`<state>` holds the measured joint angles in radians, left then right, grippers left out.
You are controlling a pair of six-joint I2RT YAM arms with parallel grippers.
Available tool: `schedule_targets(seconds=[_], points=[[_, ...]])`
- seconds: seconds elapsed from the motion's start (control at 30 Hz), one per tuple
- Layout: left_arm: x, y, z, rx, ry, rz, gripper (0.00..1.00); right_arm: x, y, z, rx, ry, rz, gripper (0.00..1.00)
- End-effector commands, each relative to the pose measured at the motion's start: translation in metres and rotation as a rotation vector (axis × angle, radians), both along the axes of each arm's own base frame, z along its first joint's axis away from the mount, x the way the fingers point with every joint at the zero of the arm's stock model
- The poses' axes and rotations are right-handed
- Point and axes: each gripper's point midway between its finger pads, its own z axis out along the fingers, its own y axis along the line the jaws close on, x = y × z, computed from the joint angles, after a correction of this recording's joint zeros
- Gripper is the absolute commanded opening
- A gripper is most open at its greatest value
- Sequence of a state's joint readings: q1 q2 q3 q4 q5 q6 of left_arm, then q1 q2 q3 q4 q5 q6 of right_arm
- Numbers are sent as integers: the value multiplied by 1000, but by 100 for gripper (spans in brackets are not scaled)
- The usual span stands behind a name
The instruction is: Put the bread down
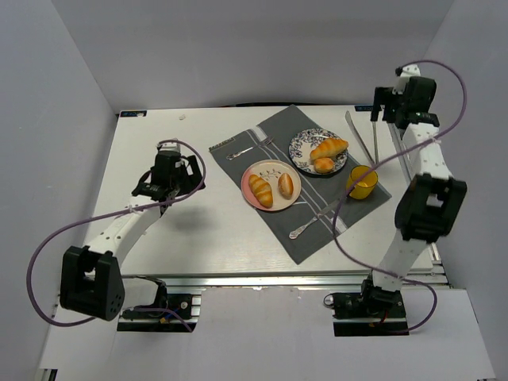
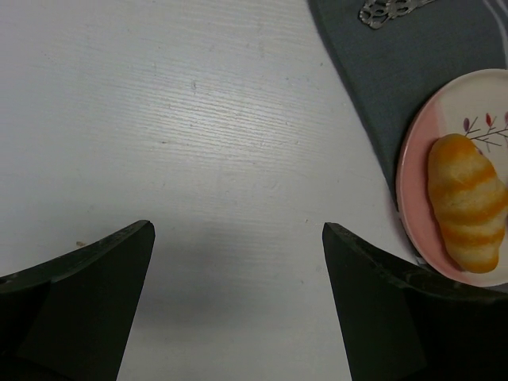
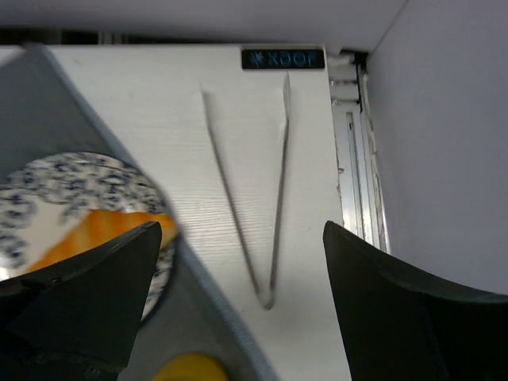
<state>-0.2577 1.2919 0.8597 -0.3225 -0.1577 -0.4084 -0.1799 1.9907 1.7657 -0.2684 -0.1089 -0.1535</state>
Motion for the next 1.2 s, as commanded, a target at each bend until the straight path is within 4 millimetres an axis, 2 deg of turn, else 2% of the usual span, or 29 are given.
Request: schedule_targets(seconds=[0.0, 0.03, 0.07, 0.1, 0.13, 0.17, 0.2, 0.23, 0.27, 0.3, 0.33, 0.37, 0.4, 0.47, 0.53, 0.67, 0.87, 1.17], points=[[-5, 1, 31, -20, -82, 2, 98, -43, 48, 111, 16, -217, -80, 89], [-7, 3, 43, -21, -115, 8, 98, -55, 74, 116, 31, -228, -54, 89], [-9, 5, 50, -16, -130, 13, 98, -70, 94, 92, 83, -185, -47, 89], [-11, 9, 58, -8, -148, 21, 98, -92, 110, 113, 123, -234, -16, 89], [-14, 15, 65, 9, -171, 42, 98, -107, 134, 112, 169, -234, 36, 89], [-21, 21, 80, 13, -208, 56, 98, -119, 145, 107, 211, -228, 57, 89], [-26, 26, 86, 26, -226, 69, 98, -146, 162, 97, 285, -205, 108, 89], [-30, 34, 92, 44, -244, 102, 98, -162, 178, 92, 309, -193, 151, 89], [-41, 41, 103, 44, -274, 124, 98, -182, 186, 102, 327, -224, 191, 89], [-48, 46, 103, 51, -282, 144, 98, -199, 192, 72, 326, -156, 210, 89], [-54, 50, 105, 48, -297, 162, 98, -213, 200, 64, 332, -139, 240, 89], [-64, 57, 117, 31, -352, 194, 98, -229, 200, 69, 336, -162, 258, 89], [-70, 61, 111, 34, -351, 209, 98, -242, 201, 42, 335, -98, 262, 89], [-78, 67, 114, 19, -384, 247, 98, -260, 196, 38, 332, -102, 259, 89], [-84, 71, 118, 7, -417, 264, 98, -272, 190, 20, 321, -65, 234, 89], [-86, 75, 121, 29, -415, 271, 98, -273, 190, 31, 328, -99, 237, 89], [-84, 79, 130, 74, -406, 272, 98, -258, 195, 60, 375, -169, 227, 89], [-82, 81, 126, 95, -396, 277, 98, -257, 186, 57, 352, -183, 183, 89]])
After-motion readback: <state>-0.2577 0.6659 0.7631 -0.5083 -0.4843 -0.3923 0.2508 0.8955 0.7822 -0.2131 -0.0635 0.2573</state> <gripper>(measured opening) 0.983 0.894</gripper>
